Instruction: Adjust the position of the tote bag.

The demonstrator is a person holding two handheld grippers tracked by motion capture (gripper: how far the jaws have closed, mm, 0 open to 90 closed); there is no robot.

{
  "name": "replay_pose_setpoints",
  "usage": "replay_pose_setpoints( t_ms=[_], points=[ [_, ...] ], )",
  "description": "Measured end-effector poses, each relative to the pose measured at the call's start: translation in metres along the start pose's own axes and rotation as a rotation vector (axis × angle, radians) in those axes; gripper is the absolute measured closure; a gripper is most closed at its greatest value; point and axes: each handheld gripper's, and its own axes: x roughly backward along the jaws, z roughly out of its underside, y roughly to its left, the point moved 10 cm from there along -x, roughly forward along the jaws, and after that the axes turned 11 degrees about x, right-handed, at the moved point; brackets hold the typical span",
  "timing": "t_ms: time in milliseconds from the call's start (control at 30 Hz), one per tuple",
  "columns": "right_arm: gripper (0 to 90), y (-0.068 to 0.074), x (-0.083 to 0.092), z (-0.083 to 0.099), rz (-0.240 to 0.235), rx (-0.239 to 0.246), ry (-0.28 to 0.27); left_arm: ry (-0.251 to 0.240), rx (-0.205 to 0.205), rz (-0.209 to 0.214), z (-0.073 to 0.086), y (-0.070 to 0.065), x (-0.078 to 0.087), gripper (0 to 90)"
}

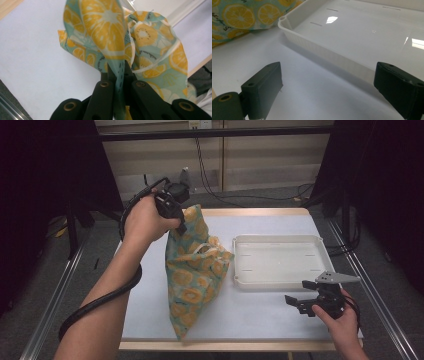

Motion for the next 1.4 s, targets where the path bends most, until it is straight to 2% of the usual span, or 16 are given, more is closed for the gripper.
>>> replay_pose_setpoints(
  t_ms=[67, 133, 200, 300, 333, 400, 467, 500, 600, 733, 833, 900, 1067, 1167, 1267, 1400],
  points=[
    [8.1, 0.0, 0.0, 0.0, 0.002, 0.001, 0.0, -0.002, -0.001, 0.002, -0.003, 0.002, 0.001, 90.0],
    [8.1, 0.0, 0.0, 0.0, 0.001, -0.004, 0.001, 0.0, -0.057, -0.005, -0.005, 0.002, 0.001, 90.0],
    [8.1, -0.001, 0.0, 0.001, 0.002, -0.002, 0.0, -0.002, -0.03, 0.007, -0.005, 0.0, 0.001, 90.0],
    [8.0, -0.002, 0.001, 0.001, 0.008, -0.006, -0.001, 0.007, 0.003, -0.009, -0.003, 0.001, 0.003, 90.0],
    [8.1, -0.002, 0.002, 0.001, 0.009, -0.008, 0.0, -0.001, 0.044, -0.001, -0.004, 0.0, 0.003, 90.0],
    [8.1, -0.002, 0.002, 0.002, 0.01, -0.007, 0.001, -0.022, 0.064, 0.0, -0.004, 0.0, 0.004, 88.7],
    [8.1, -0.001, 0.002, 0.001, 0.009, -0.007, -0.001, -0.06, 0.134, 0.01, -0.006, -0.001, 0.009, 80.3],
    [8.1, -0.001, 0.003, 0.001, 0.009, -0.007, -0.002, -0.057, 0.136, 0.0, -0.005, 0.0, 0.01, 75.4],
    [8.1, -0.001, 0.003, 0.001, 0.016, -0.007, -0.007, -0.058, 0.193, -0.058, 0.0, 0.007, 0.014, 64.4],
    [8.1, -0.001, 0.004, 0.001, 0.016, -0.008, -0.006, -0.064, 0.24, 0.012, 0.006, 0.003, 0.011, 57.0],
    [8.1, 0.0, 0.004, 0.0, 0.018, -0.008, -0.007, -0.046, 0.251, 0.017, 0.014, 0.003, 0.008, 53.7],
    [8.1, 0.001, 0.003, -0.001, 0.013, -0.003, -0.005, -0.045, 0.288, 0.032, 0.017, 0.002, 0.006, 51.4],
    [8.0, 0.002, 0.002, -0.001, 0.011, 0.003, -0.004, -0.044, 0.331, 0.074, 0.023, 0.002, 0.006, 56.7],
    [8.1, 0.002, 0.002, -0.001, 0.011, 0.0, 0.0, -0.041, 0.331, 0.1, 0.026, -0.003, 0.005, 59.1],
    [8.1, 0.002, 0.002, -0.001, 0.012, 0.004, -0.001, -0.06, 0.299, 0.088, 0.025, -0.004, 0.006, 64.8],
    [8.1, 0.003, 0.003, -0.001, 0.009, 0.006, -0.004, -0.061, 0.309, 0.099, 0.024, -0.006, 0.007, 72.1]
  ],
)
